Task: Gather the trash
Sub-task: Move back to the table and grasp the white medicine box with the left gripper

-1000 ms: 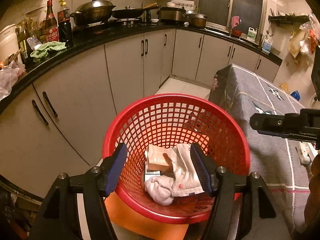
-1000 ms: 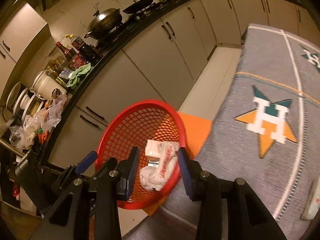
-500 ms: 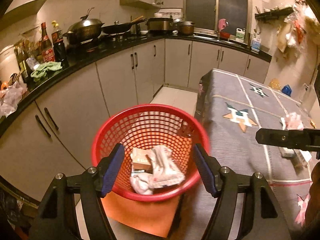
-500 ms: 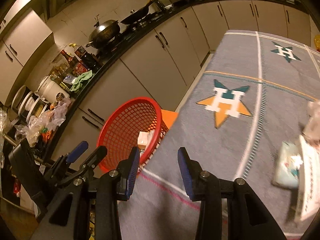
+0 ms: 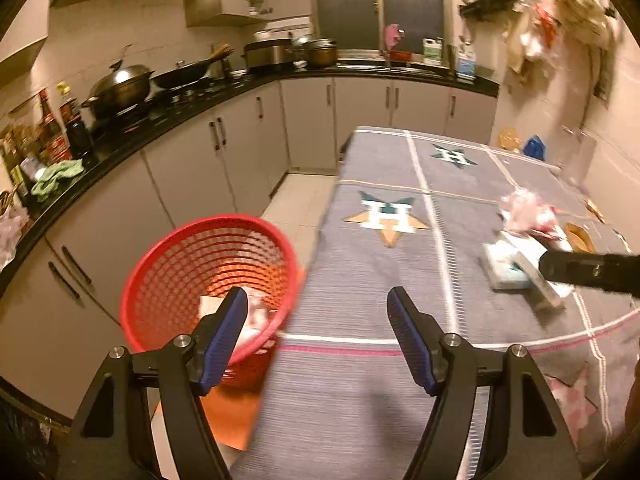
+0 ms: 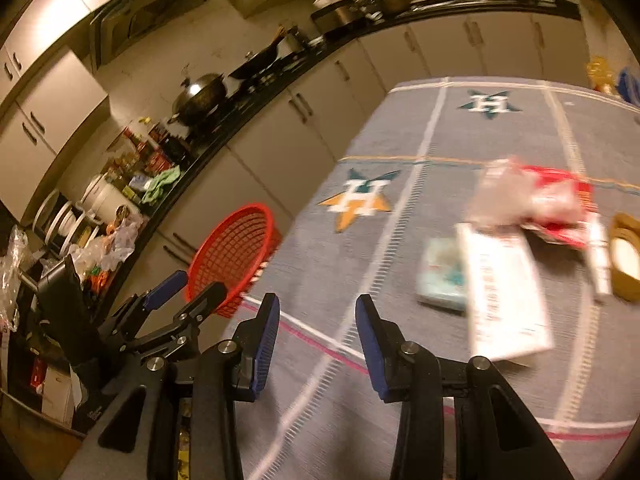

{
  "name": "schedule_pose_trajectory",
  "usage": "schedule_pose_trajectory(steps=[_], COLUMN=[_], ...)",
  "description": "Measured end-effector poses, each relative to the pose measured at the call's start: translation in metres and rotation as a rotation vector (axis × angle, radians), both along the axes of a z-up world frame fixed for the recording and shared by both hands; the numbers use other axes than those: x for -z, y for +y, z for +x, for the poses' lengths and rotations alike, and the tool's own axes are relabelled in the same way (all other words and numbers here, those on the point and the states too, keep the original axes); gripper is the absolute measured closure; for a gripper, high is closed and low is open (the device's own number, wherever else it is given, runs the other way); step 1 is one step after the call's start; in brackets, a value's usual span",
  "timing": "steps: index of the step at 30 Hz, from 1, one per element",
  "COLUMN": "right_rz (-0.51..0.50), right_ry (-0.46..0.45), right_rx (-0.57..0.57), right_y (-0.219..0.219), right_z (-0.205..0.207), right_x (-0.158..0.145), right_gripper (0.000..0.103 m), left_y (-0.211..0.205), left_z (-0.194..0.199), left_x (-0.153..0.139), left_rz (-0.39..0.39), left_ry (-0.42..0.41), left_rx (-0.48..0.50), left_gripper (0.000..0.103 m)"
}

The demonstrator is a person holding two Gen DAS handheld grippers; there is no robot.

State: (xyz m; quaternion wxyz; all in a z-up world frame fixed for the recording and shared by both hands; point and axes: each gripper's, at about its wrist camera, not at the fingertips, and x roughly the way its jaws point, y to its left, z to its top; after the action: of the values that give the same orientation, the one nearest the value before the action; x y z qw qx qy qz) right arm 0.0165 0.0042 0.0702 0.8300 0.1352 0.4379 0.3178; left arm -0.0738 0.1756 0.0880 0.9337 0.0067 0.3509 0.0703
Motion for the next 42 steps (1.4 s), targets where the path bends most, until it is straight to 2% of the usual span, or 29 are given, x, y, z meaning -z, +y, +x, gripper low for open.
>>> schedule_pose_trajectory(steps=[5, 11, 13, 15, 21, 26, 29, 31, 36, 38, 41, 42], right_rz=[0.02, 0.015, 0.017, 0.032, 0.059, 0.069, 0.109, 0.133, 0.145, 0.138, 0.126, 0.121], right_ry=[-0.028, -0.045, -0.046, -0.038, -0.027, -0.046, -0.023, 0.004, 0.022, 0.021, 0.035, 0.043], right_rx=[0.119, 0.259, 0.289, 0.323, 0.413, 0.503, 0.544, 0.551, 0.546, 0.552, 0.551, 0.552], right_y=[-0.065, -0.127, -0.14, -0.153, -0.19, -0.215, -0.232, -0.238, -0.241, -0.242, -0.24, -0.239], right_z=[-0.006, -0.001, 0.002, 0.006, 0.01, 0.011, 0.015, 0.017, 0.018, 0.019, 0.02, 0.022], right_x=[-0.008, -0.011, -0.009, -0.004, 0.012, 0.015, 0.022, 0.028, 0.032, 0.033, 0.037, 0.039], right_gripper=[0.06, 0.06, 0.06, 0.06, 0.06, 0.06, 0.06, 0.06, 0.058, 0.058, 0.058, 0.058], left_y=[-0.044, -0.094, -0.109, -0.122, -0.158, -0.187, -0.203, -0.21, -0.214, -0.212, -0.209, -0.206], left_z=[0.005, 0.023, 0.032, 0.043, 0.081, 0.105, 0.115, 0.12, 0.127, 0.125, 0.119, 0.117], left_x=[0.003, 0.007, 0.007, 0.009, 0.021, 0.035, 0.044, 0.05, 0.065, 0.067, 0.064, 0.062], left_rz=[-0.007, -0.079, -0.124, -0.176, -0.25, -0.17, -0.097, -0.04, 0.031, 0.045, 0.068, 0.058], left_ry=[0.028, 0.102, 0.139, 0.172, 0.268, 0.316, 0.334, 0.339, 0.325, 0.309, 0.279, 0.269], left_rx=[0.092, 0.209, 0.242, 0.253, 0.213, 0.157, 0.129, 0.114, 0.094, 0.098, 0.11, 0.121], left_gripper=[0.031, 0.03, 0.024, 0.024, 0.023, 0.023, 0.023, 0.023, 0.023, 0.028, 0.054, 0.054])
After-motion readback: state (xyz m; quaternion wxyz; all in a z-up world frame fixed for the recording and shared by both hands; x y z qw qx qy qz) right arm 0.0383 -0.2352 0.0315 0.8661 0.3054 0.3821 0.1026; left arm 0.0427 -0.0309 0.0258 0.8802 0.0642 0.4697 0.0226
